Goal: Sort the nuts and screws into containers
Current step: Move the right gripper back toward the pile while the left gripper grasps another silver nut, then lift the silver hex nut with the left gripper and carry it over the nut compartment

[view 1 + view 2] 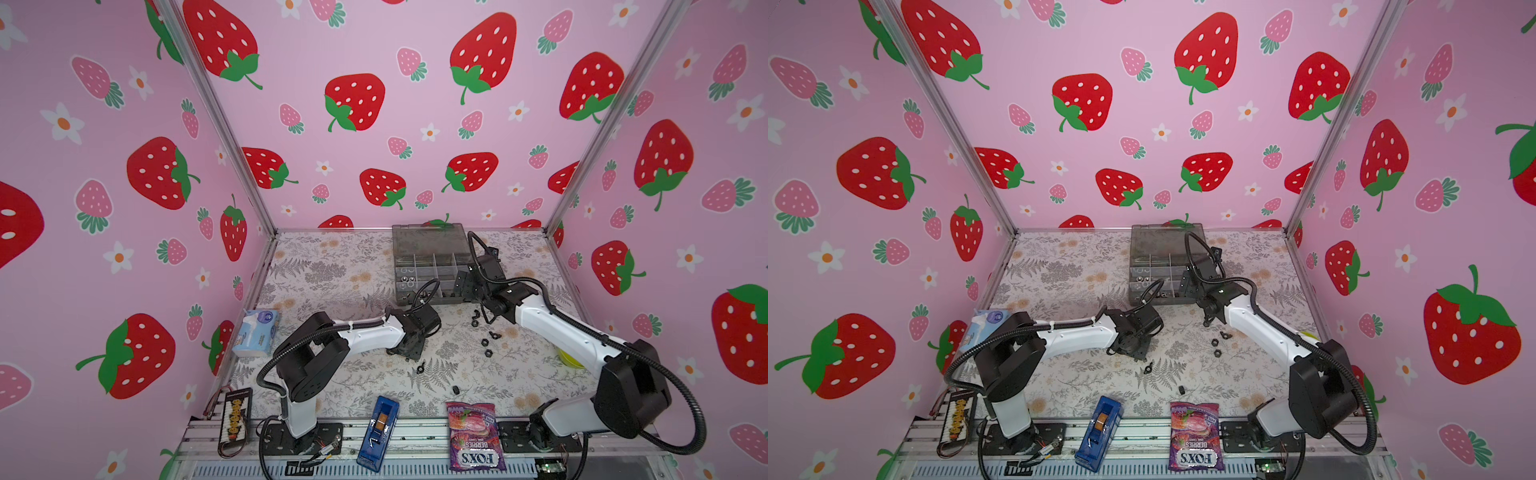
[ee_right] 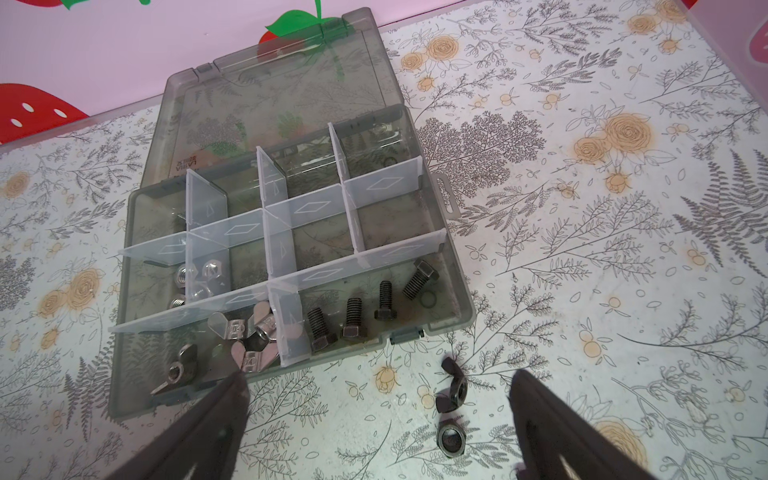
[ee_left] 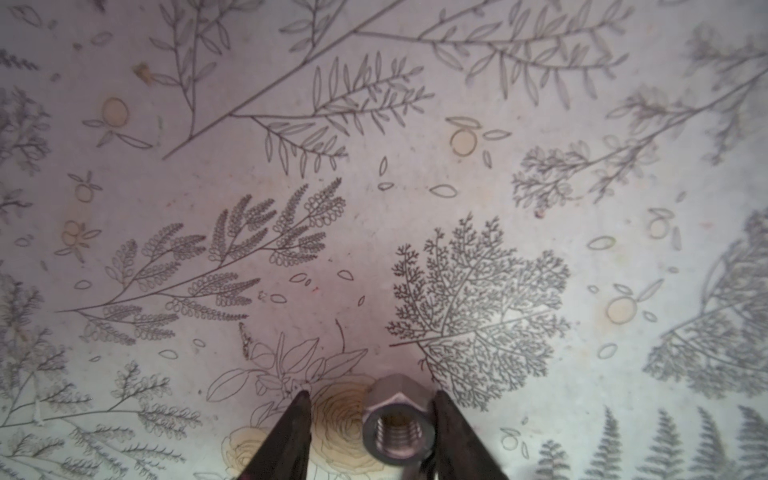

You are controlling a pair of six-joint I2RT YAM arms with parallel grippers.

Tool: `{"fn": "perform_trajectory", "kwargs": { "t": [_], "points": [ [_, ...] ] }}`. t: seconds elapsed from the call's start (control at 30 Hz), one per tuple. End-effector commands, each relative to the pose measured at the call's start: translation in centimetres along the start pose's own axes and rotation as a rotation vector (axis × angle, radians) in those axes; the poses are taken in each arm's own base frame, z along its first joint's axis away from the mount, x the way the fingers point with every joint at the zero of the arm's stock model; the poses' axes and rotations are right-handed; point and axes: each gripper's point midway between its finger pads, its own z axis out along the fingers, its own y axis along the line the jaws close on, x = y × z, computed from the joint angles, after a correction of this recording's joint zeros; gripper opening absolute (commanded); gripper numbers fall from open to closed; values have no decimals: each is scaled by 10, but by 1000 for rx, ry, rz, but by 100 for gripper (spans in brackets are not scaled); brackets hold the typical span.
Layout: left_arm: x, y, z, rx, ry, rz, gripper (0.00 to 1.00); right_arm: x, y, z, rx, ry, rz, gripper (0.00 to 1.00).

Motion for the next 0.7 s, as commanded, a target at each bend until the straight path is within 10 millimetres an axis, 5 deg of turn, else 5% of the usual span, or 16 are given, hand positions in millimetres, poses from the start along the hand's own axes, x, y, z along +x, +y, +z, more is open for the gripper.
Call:
{"fn": "perform_trajectory", "kwargs": {
  "t": [0.0,0.67],
  "points": [
    [8,12,-2,-53,34,0,42,6,-4,7,18,16,9,100],
    [26,19,-2,-53,99,12,30,7,0,12,17,30,14,100]
  ]
}}
